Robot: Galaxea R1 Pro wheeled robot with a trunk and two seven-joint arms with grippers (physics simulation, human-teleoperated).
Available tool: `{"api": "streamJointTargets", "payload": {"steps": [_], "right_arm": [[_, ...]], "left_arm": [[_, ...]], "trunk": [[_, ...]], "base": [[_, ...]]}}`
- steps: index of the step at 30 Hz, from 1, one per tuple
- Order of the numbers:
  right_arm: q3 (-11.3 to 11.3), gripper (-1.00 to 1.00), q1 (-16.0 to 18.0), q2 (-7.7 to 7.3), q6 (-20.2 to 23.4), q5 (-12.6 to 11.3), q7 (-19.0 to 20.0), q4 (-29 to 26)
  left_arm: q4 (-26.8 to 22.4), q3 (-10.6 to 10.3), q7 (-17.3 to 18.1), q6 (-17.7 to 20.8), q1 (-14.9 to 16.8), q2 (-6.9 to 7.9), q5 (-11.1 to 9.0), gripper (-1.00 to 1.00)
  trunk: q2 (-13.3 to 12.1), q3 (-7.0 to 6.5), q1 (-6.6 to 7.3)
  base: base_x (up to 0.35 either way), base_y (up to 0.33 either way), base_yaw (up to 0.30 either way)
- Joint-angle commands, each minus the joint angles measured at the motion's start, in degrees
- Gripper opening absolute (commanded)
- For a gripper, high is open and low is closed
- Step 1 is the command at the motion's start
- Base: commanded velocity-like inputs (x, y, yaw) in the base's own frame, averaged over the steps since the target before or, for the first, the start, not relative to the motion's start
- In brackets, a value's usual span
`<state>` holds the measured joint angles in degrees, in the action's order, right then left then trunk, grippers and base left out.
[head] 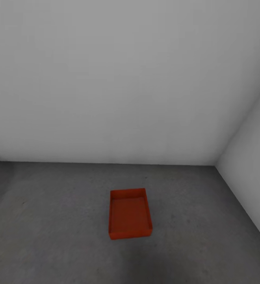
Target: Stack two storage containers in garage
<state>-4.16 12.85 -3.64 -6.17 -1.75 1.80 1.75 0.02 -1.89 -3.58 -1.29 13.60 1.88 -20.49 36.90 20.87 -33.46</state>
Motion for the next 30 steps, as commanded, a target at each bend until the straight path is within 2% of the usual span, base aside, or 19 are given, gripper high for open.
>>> {"api": "streamJointTargets", "payload": {"steps": [1, 12, 30], "right_arm": [[-0.41, 1.00, -0.03, 0.00, -0.35, -0.21, 0.16, 0.19], [-0.41, 1.00, -3.04, 0.04, -0.43, -0.18, 0.20, 0.19], [-0.49, 1.00, -3.27, 0.00, -0.45, -0.04, 0.22, 0.19]], "left_arm": [[0.03, -0.23, -0.12, -0.13, -0.03, -0.03, -0.28, 1.00], [0.07, -0.22, -0.03, -0.28, -0.24, -0.12, -0.07, 1.00], [0.07, -0.23, 0.04, -0.29, -0.25, -0.12, -0.01, 1.00]], "trunk": [[0.05, -0.03, -0.01], [0.05, -1.02, -0.01], [0.05, -2.64, -0.01]], "base": [[0.000, 0.000, 0.000], [0.000, 0.000, 0.000], [0.000, 0.000, 0.000]]}}
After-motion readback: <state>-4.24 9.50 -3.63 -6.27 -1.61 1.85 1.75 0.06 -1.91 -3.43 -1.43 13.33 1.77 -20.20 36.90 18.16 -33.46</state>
